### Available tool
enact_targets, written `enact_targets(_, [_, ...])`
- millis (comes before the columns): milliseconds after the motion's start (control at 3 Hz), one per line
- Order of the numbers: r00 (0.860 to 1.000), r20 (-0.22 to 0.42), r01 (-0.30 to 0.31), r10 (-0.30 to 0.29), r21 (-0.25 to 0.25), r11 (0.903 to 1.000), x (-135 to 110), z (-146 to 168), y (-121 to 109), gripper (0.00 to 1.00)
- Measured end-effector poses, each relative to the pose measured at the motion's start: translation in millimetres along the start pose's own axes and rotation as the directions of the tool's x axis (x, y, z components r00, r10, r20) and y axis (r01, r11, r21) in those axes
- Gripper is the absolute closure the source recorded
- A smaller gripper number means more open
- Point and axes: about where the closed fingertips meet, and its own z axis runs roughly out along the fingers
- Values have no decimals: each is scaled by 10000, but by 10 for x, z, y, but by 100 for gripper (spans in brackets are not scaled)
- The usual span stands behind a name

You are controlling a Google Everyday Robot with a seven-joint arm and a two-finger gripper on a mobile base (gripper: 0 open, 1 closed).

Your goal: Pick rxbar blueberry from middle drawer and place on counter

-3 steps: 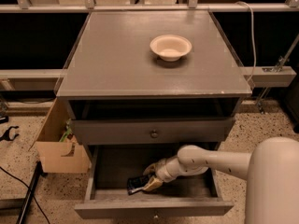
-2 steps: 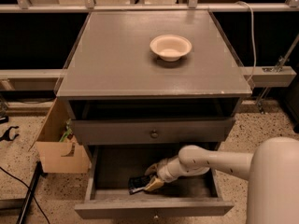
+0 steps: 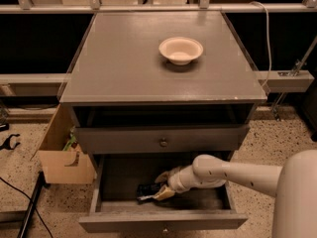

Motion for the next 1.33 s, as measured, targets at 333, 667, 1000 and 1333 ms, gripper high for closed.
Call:
enact_targets(333, [9996,271,11,-22,422,9991,-150,-155,-42,100])
enact_targets(667, [9997,223,21,-31,429,9991,-191,-208,-47,100])
enact_targets(1000, [9999,76,-91,85,807,9967,-318,-513,6,100])
enact_targets(1333, [10000,-30,-78,82,1088,9940,-424,-769,60,100])
